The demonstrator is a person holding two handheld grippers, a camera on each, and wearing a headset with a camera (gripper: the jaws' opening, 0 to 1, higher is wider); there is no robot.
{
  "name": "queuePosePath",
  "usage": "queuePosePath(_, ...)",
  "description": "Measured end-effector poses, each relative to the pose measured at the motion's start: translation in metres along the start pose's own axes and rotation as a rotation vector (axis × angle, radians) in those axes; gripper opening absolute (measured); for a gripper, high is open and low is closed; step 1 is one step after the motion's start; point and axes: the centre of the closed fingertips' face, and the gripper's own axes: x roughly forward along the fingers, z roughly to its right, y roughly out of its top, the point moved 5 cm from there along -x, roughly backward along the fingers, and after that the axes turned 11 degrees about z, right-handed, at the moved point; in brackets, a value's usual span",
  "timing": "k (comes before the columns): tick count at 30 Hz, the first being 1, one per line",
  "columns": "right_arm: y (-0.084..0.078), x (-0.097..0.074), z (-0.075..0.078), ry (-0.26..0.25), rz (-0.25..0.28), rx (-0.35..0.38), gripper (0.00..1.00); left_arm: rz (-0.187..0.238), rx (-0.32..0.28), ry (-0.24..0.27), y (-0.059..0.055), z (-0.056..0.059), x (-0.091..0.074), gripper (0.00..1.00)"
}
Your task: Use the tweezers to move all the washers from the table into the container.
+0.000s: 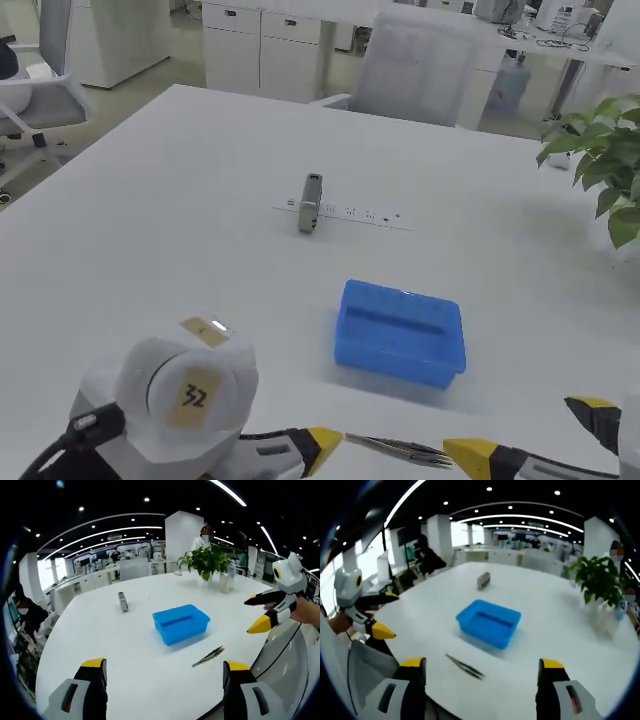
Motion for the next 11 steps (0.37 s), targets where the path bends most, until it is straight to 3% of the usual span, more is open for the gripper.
queuePosePath(11,-0.0010,0.0031,0.0010,-0.001,-0.006,-0.002,0.92,0.003,0.000,0.018,0.0004,-0.0034,-0.0004,0.99)
